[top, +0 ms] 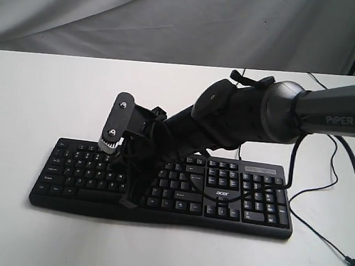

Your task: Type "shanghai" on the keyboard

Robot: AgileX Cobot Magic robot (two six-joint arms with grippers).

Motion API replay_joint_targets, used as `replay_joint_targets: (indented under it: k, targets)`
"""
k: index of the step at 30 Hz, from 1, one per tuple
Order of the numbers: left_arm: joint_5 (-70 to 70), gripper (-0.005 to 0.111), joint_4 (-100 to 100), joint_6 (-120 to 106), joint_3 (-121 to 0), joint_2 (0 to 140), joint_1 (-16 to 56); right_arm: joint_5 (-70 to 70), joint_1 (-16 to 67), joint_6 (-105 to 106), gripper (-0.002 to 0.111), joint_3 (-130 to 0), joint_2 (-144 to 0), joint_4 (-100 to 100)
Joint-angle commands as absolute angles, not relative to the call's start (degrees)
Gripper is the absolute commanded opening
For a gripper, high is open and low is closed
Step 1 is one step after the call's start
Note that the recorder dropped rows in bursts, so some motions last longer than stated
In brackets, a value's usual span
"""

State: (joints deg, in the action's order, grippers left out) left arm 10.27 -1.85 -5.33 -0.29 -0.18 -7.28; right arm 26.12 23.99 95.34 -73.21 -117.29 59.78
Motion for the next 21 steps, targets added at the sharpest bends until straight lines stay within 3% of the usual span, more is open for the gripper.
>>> replay_joint_targets:
  k: [1, 21]
  targets:
    - [10.0, 0.001, -1.8, -5.2, 0.0, 0.0, -7.1, 26.4, 24.0, 95.7, 0.000, -74.0, -117.1, 60.9]
    - [10.0, 0.001, -1.8, -5.2, 0.0, 0.0, -7.1, 30.2, 24.0, 88.5, 0.000, -82.5, -122.6, 55.6]
